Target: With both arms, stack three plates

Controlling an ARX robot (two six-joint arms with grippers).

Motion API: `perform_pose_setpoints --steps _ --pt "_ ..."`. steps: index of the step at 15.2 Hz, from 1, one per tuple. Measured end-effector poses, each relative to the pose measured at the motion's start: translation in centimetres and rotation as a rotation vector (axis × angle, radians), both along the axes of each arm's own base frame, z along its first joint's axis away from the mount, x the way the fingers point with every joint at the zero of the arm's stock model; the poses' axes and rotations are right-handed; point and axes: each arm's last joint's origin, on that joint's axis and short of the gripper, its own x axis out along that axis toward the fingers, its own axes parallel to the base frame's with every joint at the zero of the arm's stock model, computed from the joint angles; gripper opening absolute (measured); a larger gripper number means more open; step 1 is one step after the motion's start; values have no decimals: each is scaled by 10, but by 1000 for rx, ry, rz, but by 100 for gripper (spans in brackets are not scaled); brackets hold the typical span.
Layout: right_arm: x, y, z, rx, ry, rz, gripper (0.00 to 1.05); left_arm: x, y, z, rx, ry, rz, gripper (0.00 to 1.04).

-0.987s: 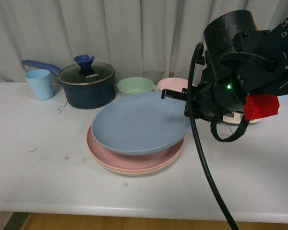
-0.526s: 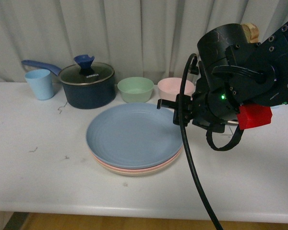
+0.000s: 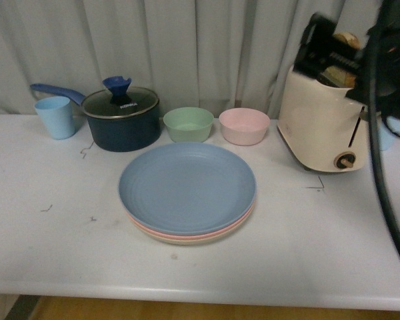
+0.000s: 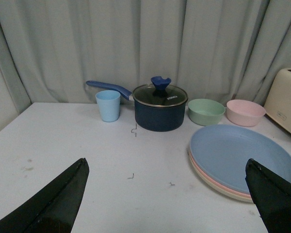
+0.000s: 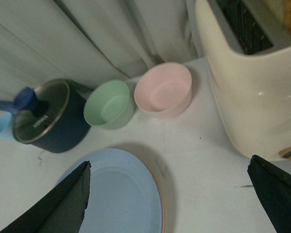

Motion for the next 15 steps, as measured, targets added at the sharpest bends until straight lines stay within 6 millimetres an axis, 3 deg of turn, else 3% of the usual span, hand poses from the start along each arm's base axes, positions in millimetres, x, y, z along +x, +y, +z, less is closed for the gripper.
perform_pose_setpoints --steps 1,3,4,7,9,11,15 --pt "-16 -18 15 12 -65 -8 98 0 0 0 0 0 0 98" --pt "-58 -62 31 -169 -384 -163 79 0 0 0 0 0 0 98" --pt "-92 -77 31 -281 -446 -212 66 0 0 0 0 1 1 98" --pt "-175 -72 6 -383 -424 -152 26 0 0 0 0 0 0 98" --pt "-215 -73 -9 -400 -399 -146 1 0 0 0 0 0 1 98" --pt "-240 -73 -14 -400 -430 -154 2 0 0 0 0 0 1 98" --pt "-255 -73 -22 -399 -442 -157 2 0 0 0 0 0 0 98"
